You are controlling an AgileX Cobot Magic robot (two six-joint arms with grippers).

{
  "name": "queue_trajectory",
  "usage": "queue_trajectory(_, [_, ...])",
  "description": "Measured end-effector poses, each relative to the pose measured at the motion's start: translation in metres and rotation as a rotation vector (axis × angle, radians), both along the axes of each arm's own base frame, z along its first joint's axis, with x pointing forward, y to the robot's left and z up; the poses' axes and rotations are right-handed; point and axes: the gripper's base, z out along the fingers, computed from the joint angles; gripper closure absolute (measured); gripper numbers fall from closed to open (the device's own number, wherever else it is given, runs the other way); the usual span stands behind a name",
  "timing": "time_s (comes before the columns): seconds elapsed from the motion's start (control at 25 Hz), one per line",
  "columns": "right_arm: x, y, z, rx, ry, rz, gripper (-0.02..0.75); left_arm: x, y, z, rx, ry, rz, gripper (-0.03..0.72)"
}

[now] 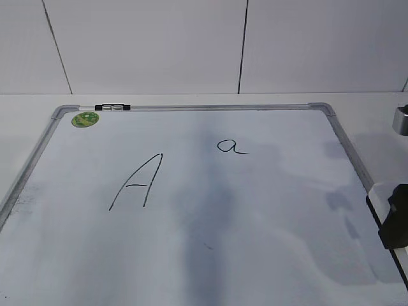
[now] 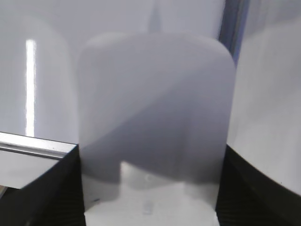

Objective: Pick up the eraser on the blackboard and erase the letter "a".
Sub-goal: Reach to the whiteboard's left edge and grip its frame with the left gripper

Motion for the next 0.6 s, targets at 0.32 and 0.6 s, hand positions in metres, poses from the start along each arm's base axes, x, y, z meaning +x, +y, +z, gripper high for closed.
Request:
queue_trajectory(0.32, [0.0,0.0,0.0,0.0,0.0,0.0,0.213,0.046,0.0,-0.03,0.002,0.174,0.014,0.317])
queue_trajectory(0.6, [0.0,0.0,0.0,0.0,0.0,0.0,0.213,0.071,0.0,-0.054,0.014,0.283,0.012,0.313])
